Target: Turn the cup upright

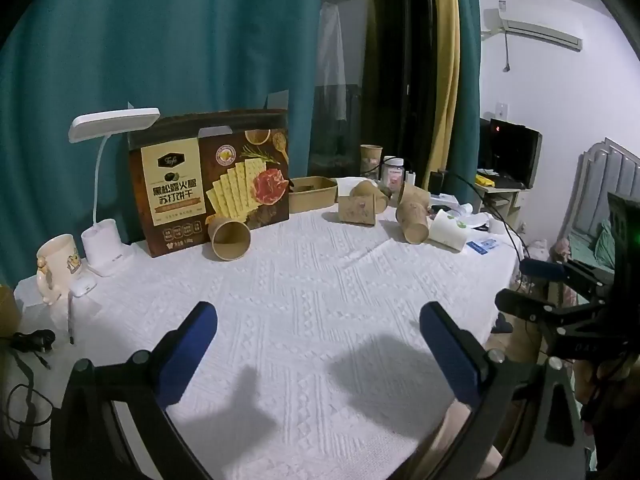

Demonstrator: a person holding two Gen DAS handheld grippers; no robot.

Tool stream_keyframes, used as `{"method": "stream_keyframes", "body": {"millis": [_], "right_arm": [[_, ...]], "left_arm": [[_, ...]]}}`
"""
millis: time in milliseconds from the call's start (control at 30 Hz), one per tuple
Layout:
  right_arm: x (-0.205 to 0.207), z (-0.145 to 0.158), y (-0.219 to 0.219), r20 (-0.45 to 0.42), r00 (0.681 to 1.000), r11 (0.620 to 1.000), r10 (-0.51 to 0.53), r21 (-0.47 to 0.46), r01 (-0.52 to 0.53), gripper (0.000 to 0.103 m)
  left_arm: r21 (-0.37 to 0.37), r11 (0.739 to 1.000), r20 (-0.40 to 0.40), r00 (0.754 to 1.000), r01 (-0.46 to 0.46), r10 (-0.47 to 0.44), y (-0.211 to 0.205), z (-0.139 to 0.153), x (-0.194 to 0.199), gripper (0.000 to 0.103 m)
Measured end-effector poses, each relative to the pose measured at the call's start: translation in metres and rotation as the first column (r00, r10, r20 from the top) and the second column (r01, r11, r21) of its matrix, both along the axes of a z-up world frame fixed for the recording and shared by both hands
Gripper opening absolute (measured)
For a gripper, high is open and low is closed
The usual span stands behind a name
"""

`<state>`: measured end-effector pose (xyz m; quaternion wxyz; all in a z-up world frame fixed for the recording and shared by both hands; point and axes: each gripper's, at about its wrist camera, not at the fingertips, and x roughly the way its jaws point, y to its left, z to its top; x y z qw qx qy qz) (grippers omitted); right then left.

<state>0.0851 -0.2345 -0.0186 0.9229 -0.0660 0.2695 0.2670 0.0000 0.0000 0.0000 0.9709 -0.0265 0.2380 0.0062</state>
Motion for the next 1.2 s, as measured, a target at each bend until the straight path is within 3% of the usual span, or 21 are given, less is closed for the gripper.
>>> {"method": "stream_keyframes", "body": {"millis": [1200], "right_arm": [[0.005,-0.002,-0.01,-0.014,1.0,1.0,-0.015,0.027,0.015,0.081]], "left_arm": [[0.004,1.0,0.012,1.0,-0.003,0.003,0.002,0.011,0.003,0.101]]}}
